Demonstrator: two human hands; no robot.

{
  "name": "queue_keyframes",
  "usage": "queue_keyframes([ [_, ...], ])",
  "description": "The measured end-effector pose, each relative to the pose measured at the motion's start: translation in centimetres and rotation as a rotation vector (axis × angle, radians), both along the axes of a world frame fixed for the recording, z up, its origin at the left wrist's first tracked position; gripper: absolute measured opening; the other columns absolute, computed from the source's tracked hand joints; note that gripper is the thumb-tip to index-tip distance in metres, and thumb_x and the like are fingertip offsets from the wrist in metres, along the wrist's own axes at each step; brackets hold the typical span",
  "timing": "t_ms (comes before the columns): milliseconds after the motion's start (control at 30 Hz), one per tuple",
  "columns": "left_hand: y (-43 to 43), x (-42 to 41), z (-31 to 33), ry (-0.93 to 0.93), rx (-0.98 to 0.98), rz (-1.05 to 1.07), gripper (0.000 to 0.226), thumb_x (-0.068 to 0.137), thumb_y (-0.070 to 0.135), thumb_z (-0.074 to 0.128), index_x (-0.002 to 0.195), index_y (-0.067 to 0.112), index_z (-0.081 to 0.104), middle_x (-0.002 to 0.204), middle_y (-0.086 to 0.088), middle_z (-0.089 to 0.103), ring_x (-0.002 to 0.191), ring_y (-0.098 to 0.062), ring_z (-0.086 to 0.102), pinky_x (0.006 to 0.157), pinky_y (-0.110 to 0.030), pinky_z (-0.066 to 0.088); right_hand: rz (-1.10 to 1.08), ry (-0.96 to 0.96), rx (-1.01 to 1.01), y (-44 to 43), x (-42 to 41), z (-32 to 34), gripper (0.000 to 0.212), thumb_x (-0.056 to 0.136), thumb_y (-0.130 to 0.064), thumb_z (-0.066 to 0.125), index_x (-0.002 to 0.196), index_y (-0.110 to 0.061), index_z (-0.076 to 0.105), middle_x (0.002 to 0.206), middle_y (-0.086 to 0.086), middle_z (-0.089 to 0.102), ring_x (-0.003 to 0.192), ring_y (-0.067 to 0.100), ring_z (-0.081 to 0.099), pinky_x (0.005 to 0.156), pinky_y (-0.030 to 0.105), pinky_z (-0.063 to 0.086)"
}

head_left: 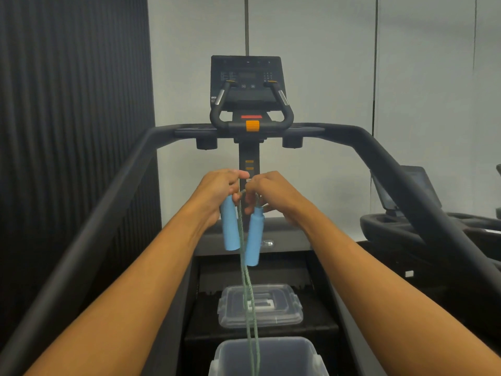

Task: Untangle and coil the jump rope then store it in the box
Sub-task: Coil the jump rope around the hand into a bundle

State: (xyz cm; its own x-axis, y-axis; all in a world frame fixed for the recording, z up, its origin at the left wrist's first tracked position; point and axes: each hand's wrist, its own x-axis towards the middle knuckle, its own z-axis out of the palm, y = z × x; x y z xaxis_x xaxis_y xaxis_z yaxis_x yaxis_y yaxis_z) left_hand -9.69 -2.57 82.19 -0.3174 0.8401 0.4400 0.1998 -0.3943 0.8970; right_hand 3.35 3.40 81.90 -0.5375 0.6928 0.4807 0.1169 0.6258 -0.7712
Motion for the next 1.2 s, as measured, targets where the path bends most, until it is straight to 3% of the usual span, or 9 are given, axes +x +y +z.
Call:
queue_keyframes([
  [100, -0.1, 0.4, 0.5, -0.027, 0.007, -0.029, 0.022, 0.103, 0.011, 0.041, 0.097, 0.004, 0.061, 0.054, 0.0, 0.044, 0.051, -0.013, 0.044, 0.06, -0.028, 0.045, 0.003, 0.01, -0.023, 0.1, 0.0, 0.1, 0.02, 0.077, -0.012, 0.055, 0.081, 0.004, 0.064, 0.085, 0.025, 0.068, 0.068, 0.027, 0.067, 0.058, 0.027, 0.052],
  [267, -0.5, 0.7, 1.0, -0.113, 0.005, -0.086, 0.021, 0.097, 0.008, 0.042, 0.081, 0.008, 0.055, 0.056, -0.003, 0.046, 0.048, -0.015, 0.045, 0.053, -0.027, 0.048, -0.034, 0.052, 0.011, 0.3, -0.1, 0.4, 0.013, 0.076, -0.014, 0.053, 0.071, -0.005, 0.059, 0.074, 0.012, 0.065, 0.062, 0.027, 0.067, 0.077, 0.048, 0.058],
  [367, -0.5, 0.7, 1.2, -0.147, -0.002, -0.075, 0.021, 0.095, 0.007, 0.04, 0.079, 0.008, 0.054, 0.058, -0.003, 0.046, 0.049, -0.015, 0.044, 0.051, -0.027, 0.045, -0.068, 0.105, 0.025, 0.4, -0.3, 0.4, 0.008, 0.08, -0.009, 0.052, 0.08, -0.005, 0.059, 0.08, 0.013, 0.063, 0.068, 0.025, 0.067, 0.073, 0.043, 0.056],
  [533, -0.5, 0.8, 1.1, -0.098, 0.025, -0.082, 0.027, 0.097, 0.012, 0.041, 0.076, 0.009, 0.058, 0.054, -0.001, 0.038, 0.047, -0.012, 0.034, 0.049, -0.026, 0.04, 0.01, 0.049, 0.07, 1.2, -1.2, 0.4, 0.023, 0.096, -0.006, 0.05, 0.116, -0.009, 0.061, 0.113, 0.01, 0.067, 0.105, 0.022, 0.065, 0.084, 0.039, 0.059],
  [667, -0.8, 1.1, 0.9, -0.061, 0.055, -0.031, 0.036, 0.106, 0.024, 0.045, 0.082, 0.006, 0.065, 0.044, 0.005, 0.035, 0.038, -0.007, 0.032, 0.047, -0.024, 0.037, 0.045, 0.04, 0.118, 1.4, -1.8, 0.4, 0.025, 0.105, -0.012, 0.042, 0.113, -0.004, 0.064, 0.109, 0.016, 0.071, 0.102, 0.029, 0.07, 0.091, 0.045, 0.058],
  [800, -1.1, 0.6, 0.9, -0.074, 0.032, -0.147, 0.032, 0.108, 0.019, 0.038, 0.112, 0.0, 0.063, 0.051, 0.002, 0.032, 0.042, -0.009, 0.031, 0.047, -0.025, 0.041, 0.072, 0.071, 0.096, 1.9, -1.9, 0.0, 0.029, 0.107, -0.015, 0.042, 0.128, -0.009, 0.062, 0.108, 0.019, 0.071, 0.095, 0.027, 0.073, 0.081, 0.032, 0.062],
  [933, -1.9, 0.5, 1.0, -0.129, 0.024, -0.277, 0.024, 0.108, 0.014, 0.037, 0.11, 0.002, 0.058, 0.059, 0.001, 0.042, 0.048, -0.009, 0.038, 0.046, -0.021, 0.043, 0.068, 0.204, 0.0, 2.4, -2.0, -0.5, 0.026, 0.105, -0.019, 0.051, 0.11, -0.003, 0.07, 0.096, 0.03, 0.068, 0.073, 0.025, 0.064, 0.069, 0.034, 0.061],
  [1067, -2.2, 0.2, 0.4, 0.01, -0.046, -0.342, 0.031, 0.107, 0.028, 0.041, 0.102, 0.006, 0.063, 0.06, 0.002, 0.045, 0.048, -0.007, 0.033, 0.044, -0.019, 0.025, -0.01, 0.312, 0.033, 2.7, -1.9, 0.2, 0.025, 0.104, -0.018, 0.053, 0.099, -0.003, 0.072, 0.082, 0.018, 0.067, 0.065, 0.023, 0.057, 0.058, 0.027, 0.054],
  [1200, -2.1, 0.3, -0.3, 0.051, -0.064, -0.373, 0.034, 0.107, 0.031, 0.041, 0.102, 0.006, 0.063, 0.055, 0.002, 0.044, 0.042, -0.006, 0.031, 0.046, -0.022, 0.02, -0.001, 0.309, 0.085, 2.6, -1.8, 1.6, 0.022, 0.1, -0.022, 0.06, 0.1, -0.005, 0.075, 0.092, 0.017, 0.074, 0.08, 0.021, 0.069, 0.075, 0.035, 0.06],
])
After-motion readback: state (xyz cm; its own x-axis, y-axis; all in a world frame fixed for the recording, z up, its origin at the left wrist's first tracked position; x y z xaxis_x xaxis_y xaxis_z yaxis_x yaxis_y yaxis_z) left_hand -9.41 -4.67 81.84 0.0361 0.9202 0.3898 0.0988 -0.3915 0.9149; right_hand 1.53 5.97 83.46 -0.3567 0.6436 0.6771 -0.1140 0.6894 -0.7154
